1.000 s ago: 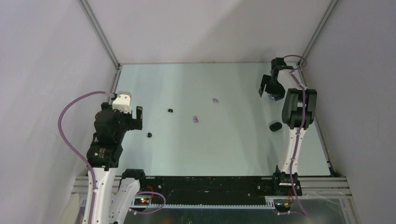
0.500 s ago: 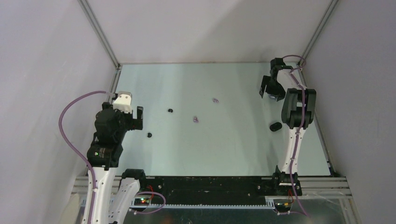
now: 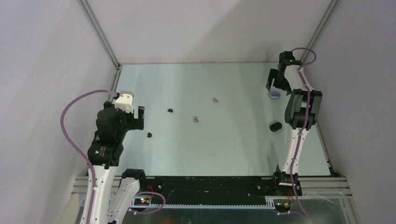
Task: Insert the wireless bluetooth earbuds into the charging case
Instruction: Pick up the charging case at the center of the board.
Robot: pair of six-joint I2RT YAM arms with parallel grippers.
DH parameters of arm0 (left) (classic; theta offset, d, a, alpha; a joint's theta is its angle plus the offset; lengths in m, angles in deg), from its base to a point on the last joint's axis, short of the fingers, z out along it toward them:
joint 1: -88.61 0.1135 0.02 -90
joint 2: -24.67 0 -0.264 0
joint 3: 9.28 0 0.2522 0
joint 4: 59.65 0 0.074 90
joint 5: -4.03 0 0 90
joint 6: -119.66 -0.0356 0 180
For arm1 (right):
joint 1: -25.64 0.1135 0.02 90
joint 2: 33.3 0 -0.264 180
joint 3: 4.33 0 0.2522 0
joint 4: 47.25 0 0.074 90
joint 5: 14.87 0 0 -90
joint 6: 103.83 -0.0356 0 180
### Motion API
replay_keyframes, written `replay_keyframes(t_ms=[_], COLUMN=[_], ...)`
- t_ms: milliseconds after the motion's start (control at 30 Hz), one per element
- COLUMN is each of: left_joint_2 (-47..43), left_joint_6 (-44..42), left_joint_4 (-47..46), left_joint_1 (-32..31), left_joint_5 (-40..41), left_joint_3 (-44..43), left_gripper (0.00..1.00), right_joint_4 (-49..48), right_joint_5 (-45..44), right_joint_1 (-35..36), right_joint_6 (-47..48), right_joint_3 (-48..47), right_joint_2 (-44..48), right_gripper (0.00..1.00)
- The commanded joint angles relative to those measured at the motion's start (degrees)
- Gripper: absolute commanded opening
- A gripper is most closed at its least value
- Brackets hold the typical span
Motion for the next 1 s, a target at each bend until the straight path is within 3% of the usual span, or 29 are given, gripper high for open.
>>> replay_keyframes(t_ms=[0, 567, 967], left_joint_2=[-0.31, -0.24, -0.41], left_joint_6=[-1.18, -1.18, -1.22], left_joint_4=[-0.74, -0.77, -0.57], left_joint_1=[-0.28, -0.29, -0.29], left_joint_5=[0.16, -0.22, -0.42], left_joint_3=[-0.01, 0.13, 0.08], left_gripper=[0.99, 0.99, 0.99], right_joint_4=[1.18, 1.7, 0.48], right_joint_5=[-1.78, -1.74, -1.97], right_joint_1=[0.82, 2.92, 3.62], right_joint_6=[1.45, 4.16, 5.72], right_joint_3=[-5.57, -8.54, -6.89], right_joint_2=[-2.47, -7.63, -7.98], right_gripper=[1.0, 0.95, 0.58])
